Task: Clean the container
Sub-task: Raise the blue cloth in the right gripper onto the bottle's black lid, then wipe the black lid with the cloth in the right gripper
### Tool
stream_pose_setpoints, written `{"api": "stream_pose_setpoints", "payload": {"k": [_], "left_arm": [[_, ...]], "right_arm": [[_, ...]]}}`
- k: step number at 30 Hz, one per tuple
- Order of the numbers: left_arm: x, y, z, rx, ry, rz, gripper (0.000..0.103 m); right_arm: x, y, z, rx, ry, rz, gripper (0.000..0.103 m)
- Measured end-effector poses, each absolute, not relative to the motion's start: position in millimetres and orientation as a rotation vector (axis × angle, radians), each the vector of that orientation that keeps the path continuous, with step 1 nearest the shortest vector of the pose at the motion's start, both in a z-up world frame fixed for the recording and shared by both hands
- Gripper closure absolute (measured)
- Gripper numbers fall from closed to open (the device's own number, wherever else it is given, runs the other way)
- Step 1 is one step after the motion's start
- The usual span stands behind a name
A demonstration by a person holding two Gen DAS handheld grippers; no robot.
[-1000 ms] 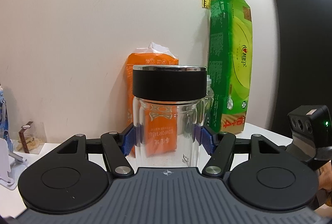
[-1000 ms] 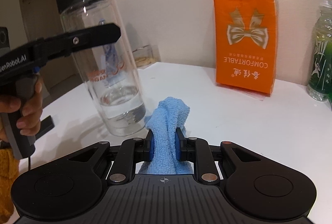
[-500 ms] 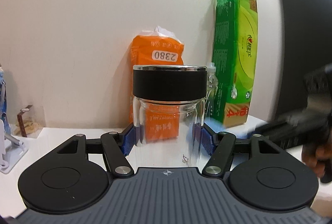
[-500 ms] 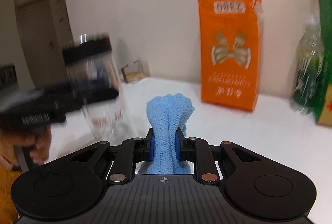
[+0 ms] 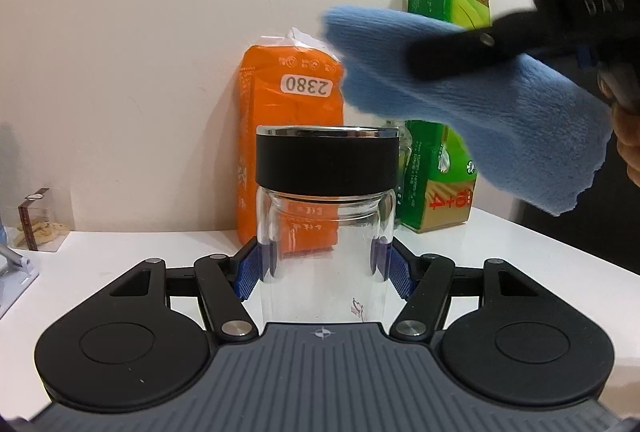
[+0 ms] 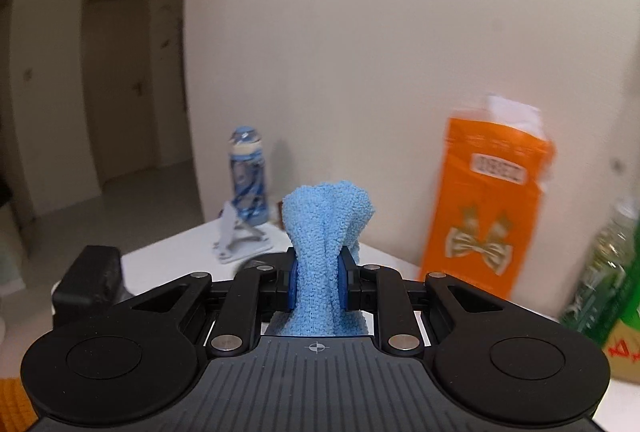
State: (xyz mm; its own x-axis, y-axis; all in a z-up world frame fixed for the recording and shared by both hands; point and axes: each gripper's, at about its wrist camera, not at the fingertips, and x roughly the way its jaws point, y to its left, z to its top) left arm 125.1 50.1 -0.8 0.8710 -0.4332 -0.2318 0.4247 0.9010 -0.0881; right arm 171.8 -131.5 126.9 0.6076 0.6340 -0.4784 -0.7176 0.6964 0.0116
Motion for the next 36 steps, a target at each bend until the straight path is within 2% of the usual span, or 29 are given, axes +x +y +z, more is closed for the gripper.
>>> {"api": "stream_pose_setpoints", "payload": {"k": [9,36], "left_arm": [[124,47,-8,-0.028,0.265,-0.460,0.025],[118,48,-18,-0.025,0.249,-0.466,0.025]], "right_arm": [[169,-78,110,-0.327,0.527,0.831,0.086],[179,-91,107,-0.341,0.560,0.739,0.086]]}}
